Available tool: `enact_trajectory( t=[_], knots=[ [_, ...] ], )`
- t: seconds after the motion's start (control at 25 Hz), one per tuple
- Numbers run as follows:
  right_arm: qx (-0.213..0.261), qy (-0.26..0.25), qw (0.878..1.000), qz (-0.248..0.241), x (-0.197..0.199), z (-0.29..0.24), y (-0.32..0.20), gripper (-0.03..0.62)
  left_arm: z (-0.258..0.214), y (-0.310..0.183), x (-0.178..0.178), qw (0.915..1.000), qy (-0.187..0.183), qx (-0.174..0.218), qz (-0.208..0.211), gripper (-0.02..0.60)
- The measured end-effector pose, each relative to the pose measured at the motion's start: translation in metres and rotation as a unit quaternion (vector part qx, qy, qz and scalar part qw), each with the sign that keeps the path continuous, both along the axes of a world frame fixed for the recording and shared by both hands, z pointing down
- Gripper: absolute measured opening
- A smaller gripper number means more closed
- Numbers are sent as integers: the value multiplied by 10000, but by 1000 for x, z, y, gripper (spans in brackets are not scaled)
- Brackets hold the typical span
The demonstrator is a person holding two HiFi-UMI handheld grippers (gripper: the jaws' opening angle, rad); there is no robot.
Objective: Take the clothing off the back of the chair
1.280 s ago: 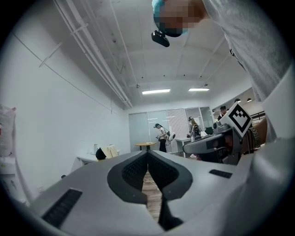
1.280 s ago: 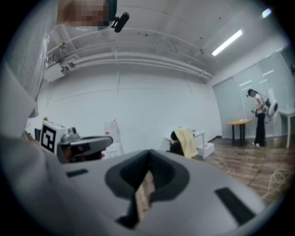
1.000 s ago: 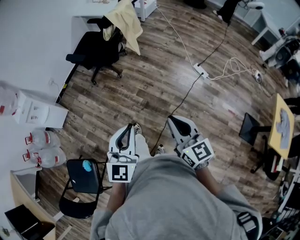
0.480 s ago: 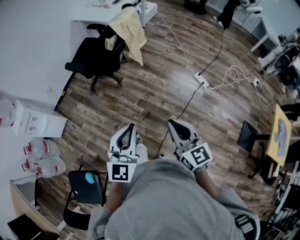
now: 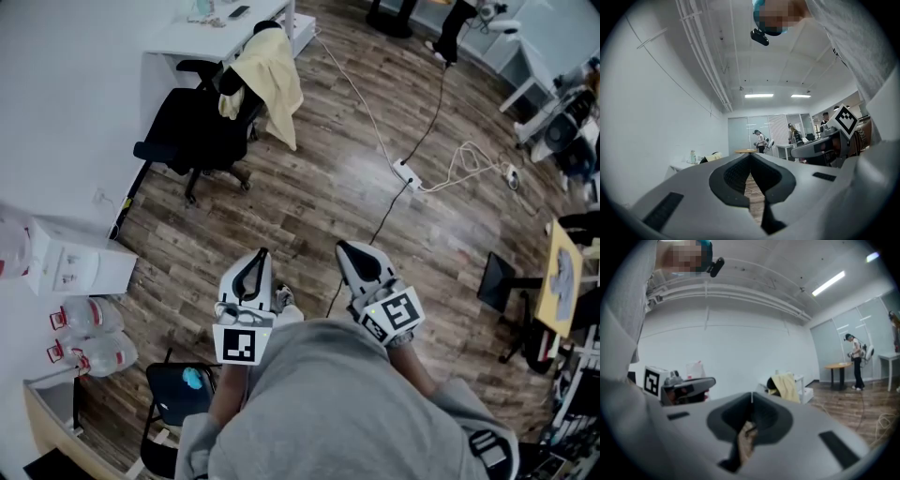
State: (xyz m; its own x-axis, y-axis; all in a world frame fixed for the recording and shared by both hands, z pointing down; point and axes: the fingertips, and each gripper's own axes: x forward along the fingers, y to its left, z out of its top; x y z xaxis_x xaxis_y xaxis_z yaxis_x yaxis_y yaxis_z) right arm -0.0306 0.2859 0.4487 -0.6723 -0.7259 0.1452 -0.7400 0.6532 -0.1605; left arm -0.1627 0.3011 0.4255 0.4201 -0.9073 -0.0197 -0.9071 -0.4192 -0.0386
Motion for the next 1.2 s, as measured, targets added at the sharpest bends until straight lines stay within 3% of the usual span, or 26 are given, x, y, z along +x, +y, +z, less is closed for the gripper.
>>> enact_trajectory(
  t=[0.44,0.76,1.2],
  knots=[
    [-58,-3,9999,119,-51,4,-33,34,7,-40,-45,9997,69,-43,214,34],
    [-165,36,9997,196,-52,10,-50,34,14,-56,-45,9993,89,-134,325,34],
    [-231,33,9997,38,-53,17,-108,35,16,-111,-49,9997,-1,-171,152,34]
  ],
)
